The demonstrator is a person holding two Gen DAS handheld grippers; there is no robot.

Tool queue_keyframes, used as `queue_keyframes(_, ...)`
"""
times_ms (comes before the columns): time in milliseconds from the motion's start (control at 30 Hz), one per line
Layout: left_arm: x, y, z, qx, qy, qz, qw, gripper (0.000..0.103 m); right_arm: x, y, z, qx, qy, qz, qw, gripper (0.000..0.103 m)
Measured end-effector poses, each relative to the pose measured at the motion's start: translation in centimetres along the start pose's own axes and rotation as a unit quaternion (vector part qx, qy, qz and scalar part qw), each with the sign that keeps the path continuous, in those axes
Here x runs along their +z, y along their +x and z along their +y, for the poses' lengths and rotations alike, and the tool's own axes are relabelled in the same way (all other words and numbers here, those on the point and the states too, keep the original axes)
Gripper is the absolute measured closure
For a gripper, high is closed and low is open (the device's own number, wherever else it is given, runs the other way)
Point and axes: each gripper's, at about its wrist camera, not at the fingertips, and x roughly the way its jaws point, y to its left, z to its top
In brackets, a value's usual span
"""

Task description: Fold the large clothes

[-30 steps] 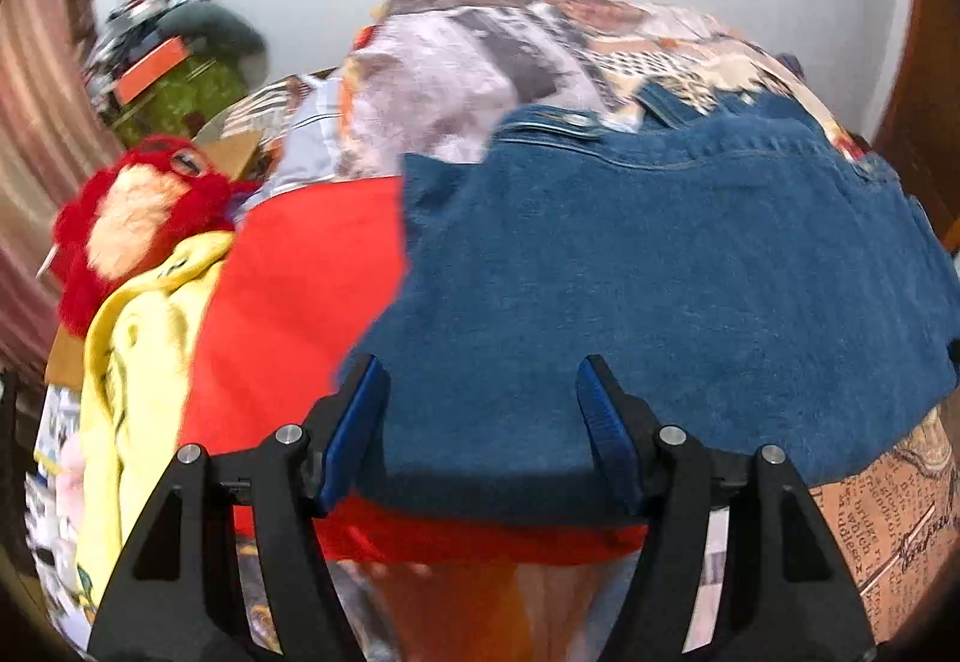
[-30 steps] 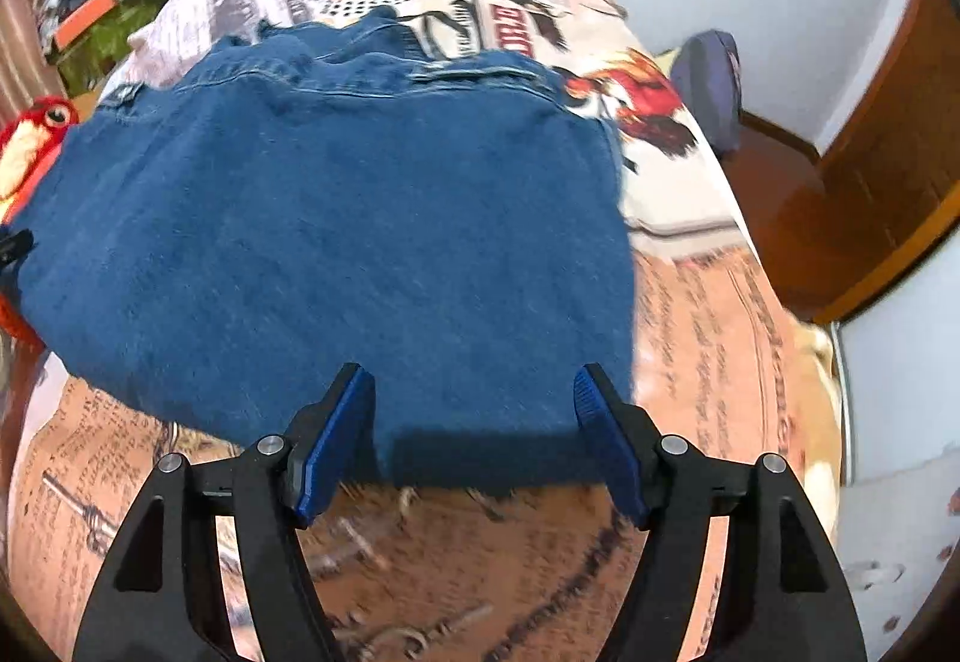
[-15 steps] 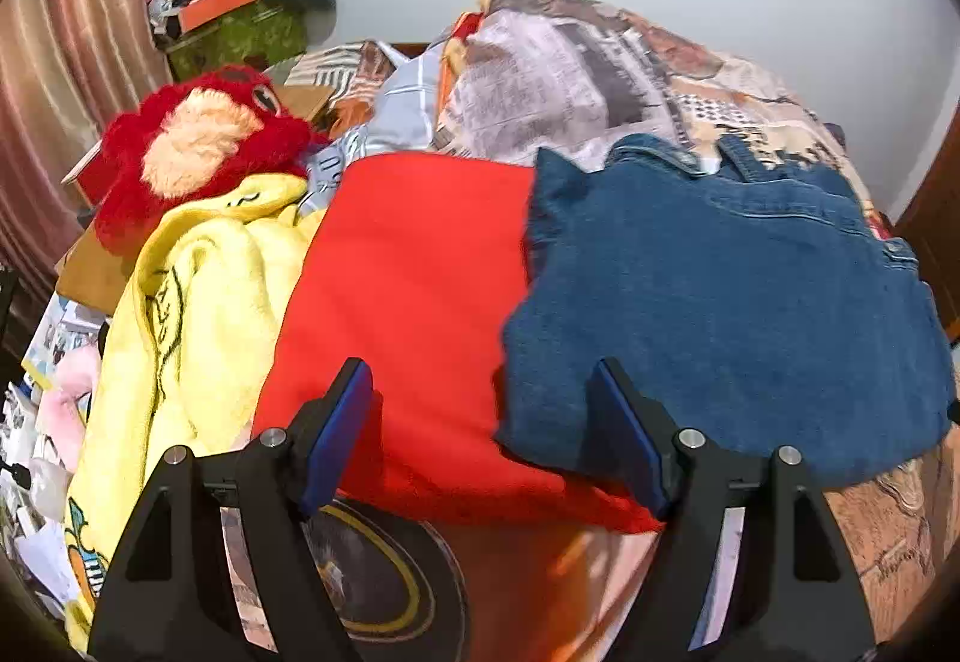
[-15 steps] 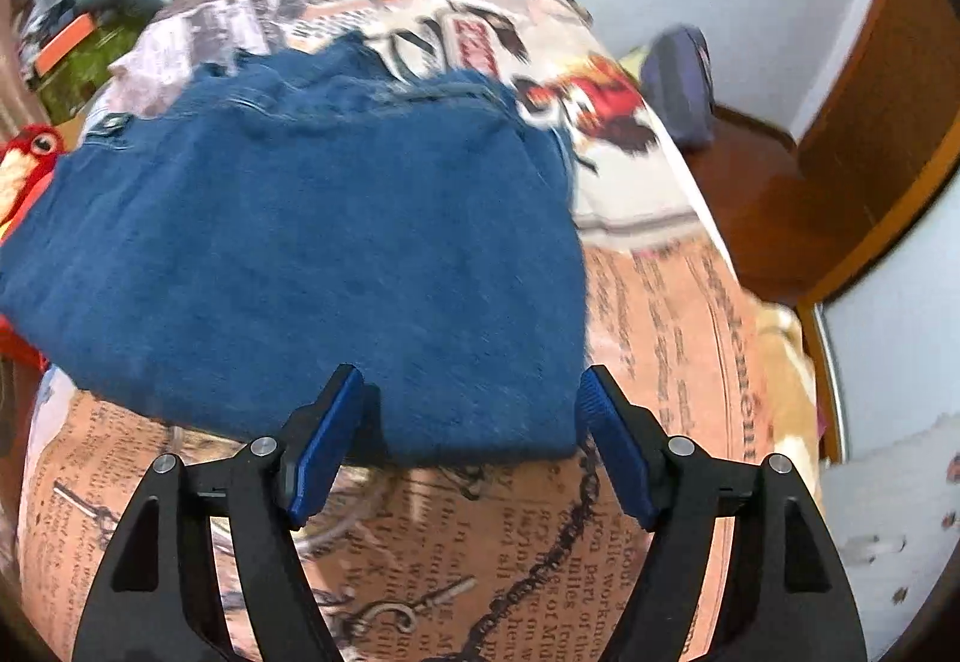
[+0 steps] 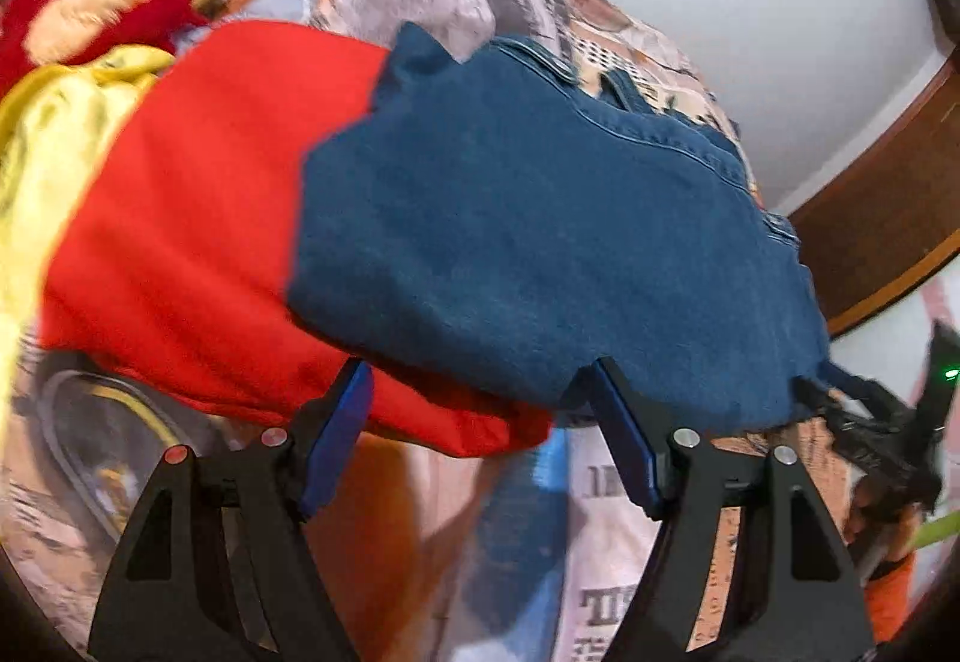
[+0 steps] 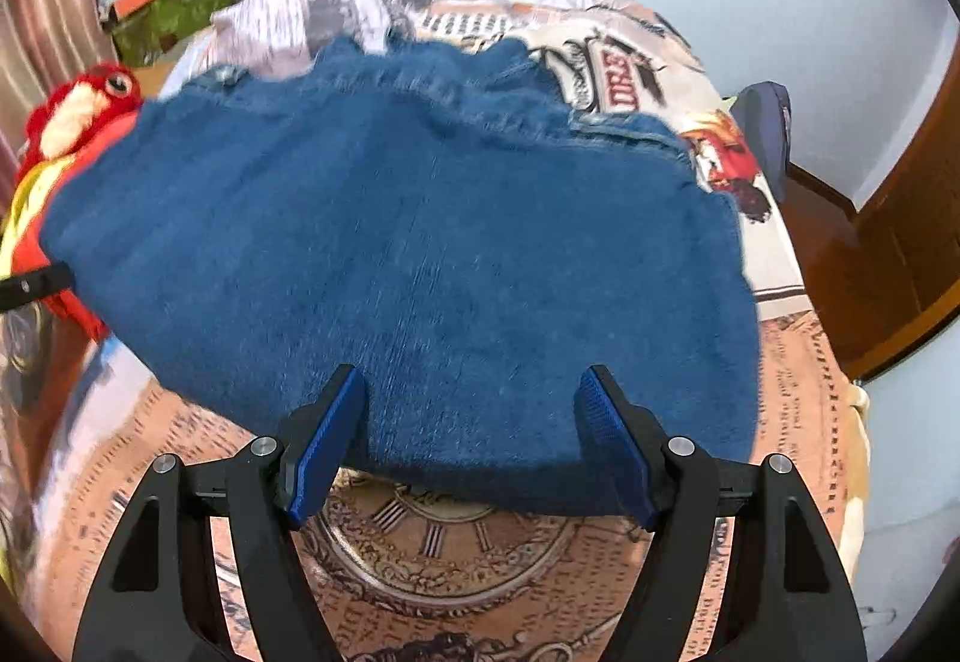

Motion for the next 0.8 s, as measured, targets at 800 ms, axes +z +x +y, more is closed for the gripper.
queue_keyframes(800, 4.3, 4.3, 0.6, 0.016, -0.133, -0.069, 0.9886, 0.06, -0.4, 0.4, -0.8, 0.018, 0.038, 0.014, 0.999, 0.026)
